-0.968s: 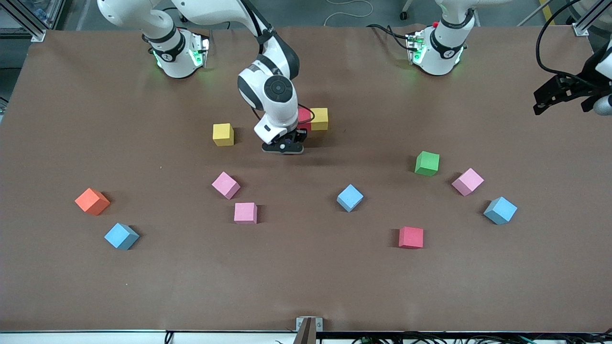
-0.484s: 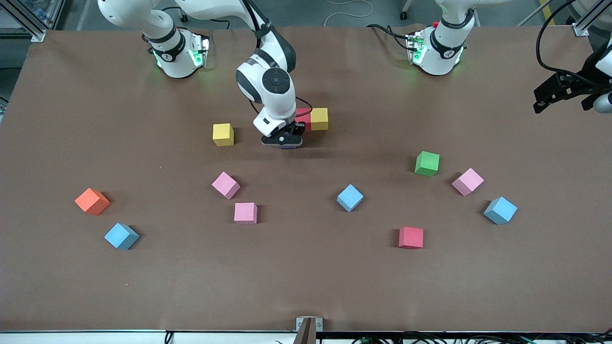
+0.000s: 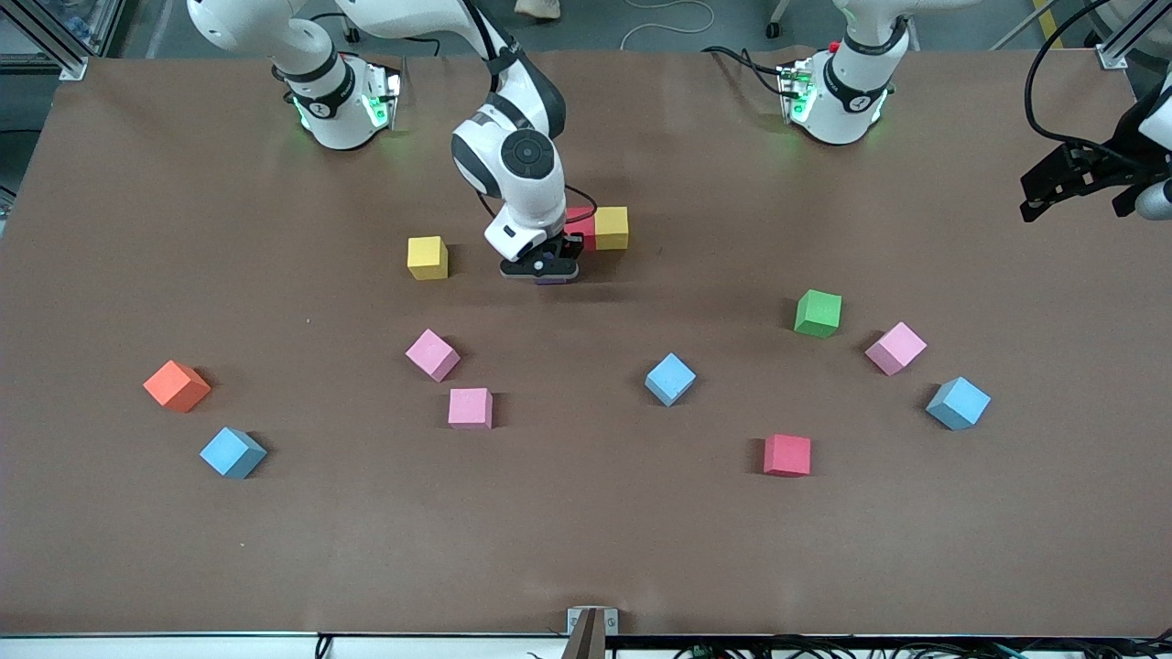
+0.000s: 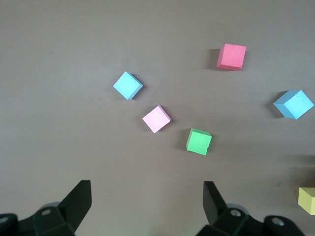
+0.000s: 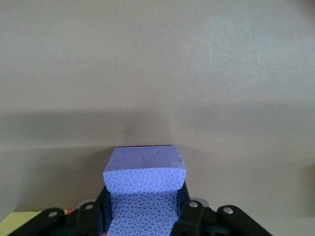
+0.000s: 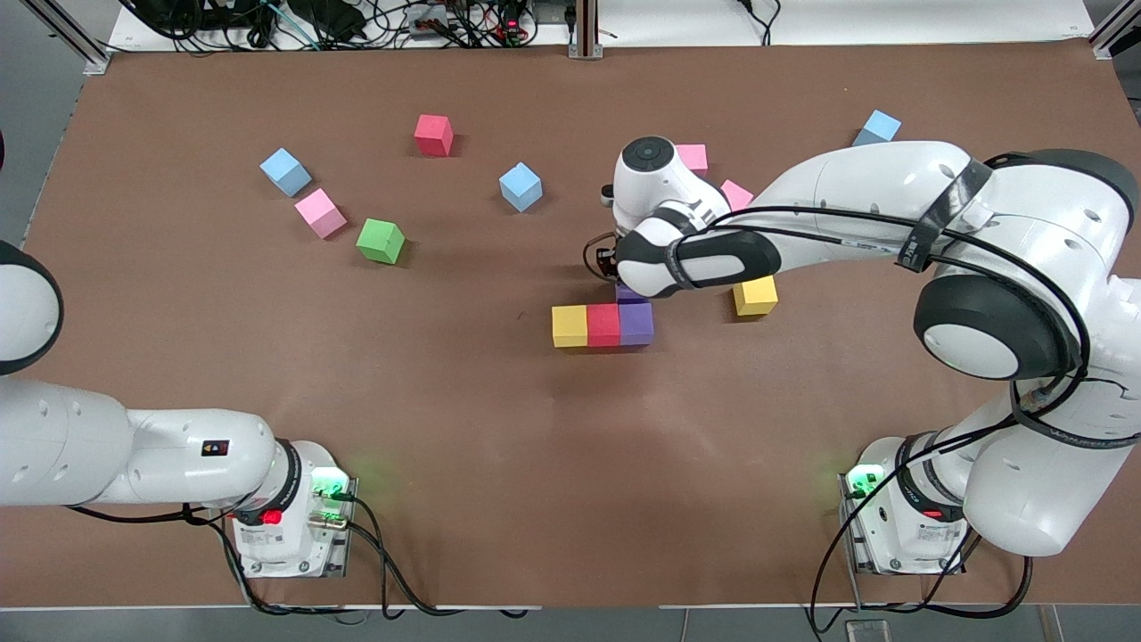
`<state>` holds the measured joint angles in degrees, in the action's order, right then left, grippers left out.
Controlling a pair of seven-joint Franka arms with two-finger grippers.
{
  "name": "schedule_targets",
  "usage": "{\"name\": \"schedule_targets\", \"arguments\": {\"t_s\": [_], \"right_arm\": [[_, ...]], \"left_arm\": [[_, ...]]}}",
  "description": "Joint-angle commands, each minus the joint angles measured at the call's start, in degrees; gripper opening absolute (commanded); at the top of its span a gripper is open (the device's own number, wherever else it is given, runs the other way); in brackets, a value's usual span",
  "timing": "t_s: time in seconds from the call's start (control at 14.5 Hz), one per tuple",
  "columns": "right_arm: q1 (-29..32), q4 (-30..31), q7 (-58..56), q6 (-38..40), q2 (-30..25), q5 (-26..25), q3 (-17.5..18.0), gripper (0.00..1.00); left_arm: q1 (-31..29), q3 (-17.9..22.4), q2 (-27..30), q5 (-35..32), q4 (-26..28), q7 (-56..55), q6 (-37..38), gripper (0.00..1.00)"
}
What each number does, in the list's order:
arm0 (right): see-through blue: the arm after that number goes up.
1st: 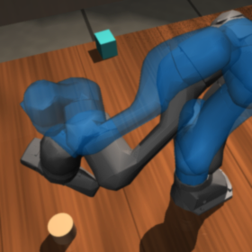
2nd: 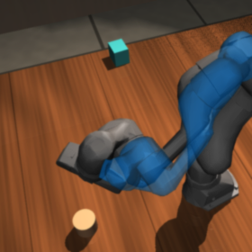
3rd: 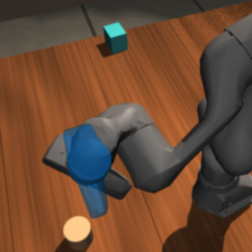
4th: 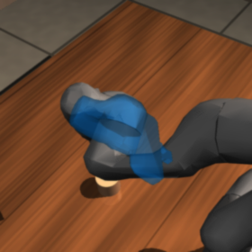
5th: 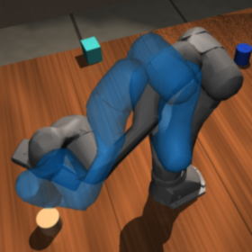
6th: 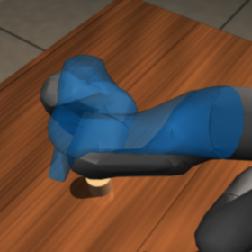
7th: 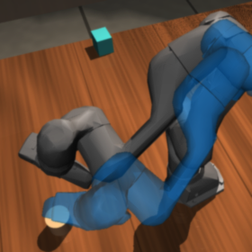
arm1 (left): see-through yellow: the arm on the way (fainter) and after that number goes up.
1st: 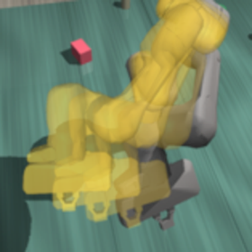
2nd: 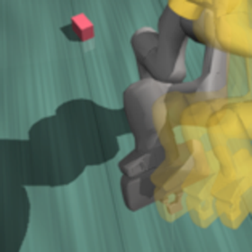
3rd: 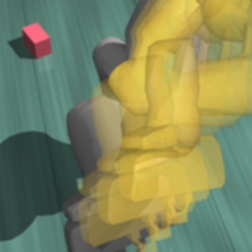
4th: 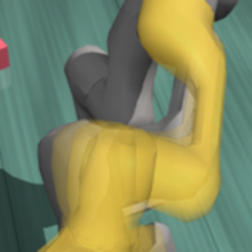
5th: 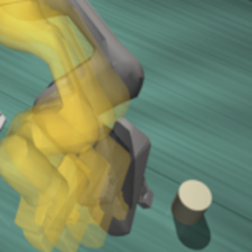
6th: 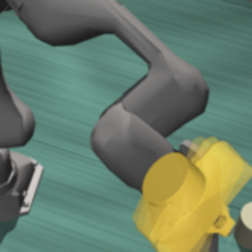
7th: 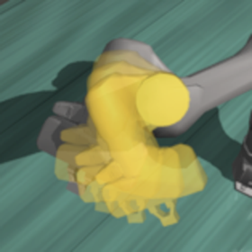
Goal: Arrange 11 blocks into digit 3
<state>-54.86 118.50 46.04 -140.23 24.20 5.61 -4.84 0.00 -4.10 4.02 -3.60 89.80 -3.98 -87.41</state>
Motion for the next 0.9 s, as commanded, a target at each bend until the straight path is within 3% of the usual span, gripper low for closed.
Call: {"name": "schedule_targets", "arguments": {"t_s": [0.0,0.83], "right_arm": [[-0.59,2.7,-0.08,-1.19,-1.97,-0.6,-0.17,0.02],[-0.95,2.79,0.01,-2.07,-1.7,-0.51,-0.17,0.03]], "left_arm": [[-0.09,0.06,0.11,0.61,-0.59,0.02,0.22,1.0],[-0.26,0.15,0.64,0.52,-0.68,0.73,2.23,1.0]]}}
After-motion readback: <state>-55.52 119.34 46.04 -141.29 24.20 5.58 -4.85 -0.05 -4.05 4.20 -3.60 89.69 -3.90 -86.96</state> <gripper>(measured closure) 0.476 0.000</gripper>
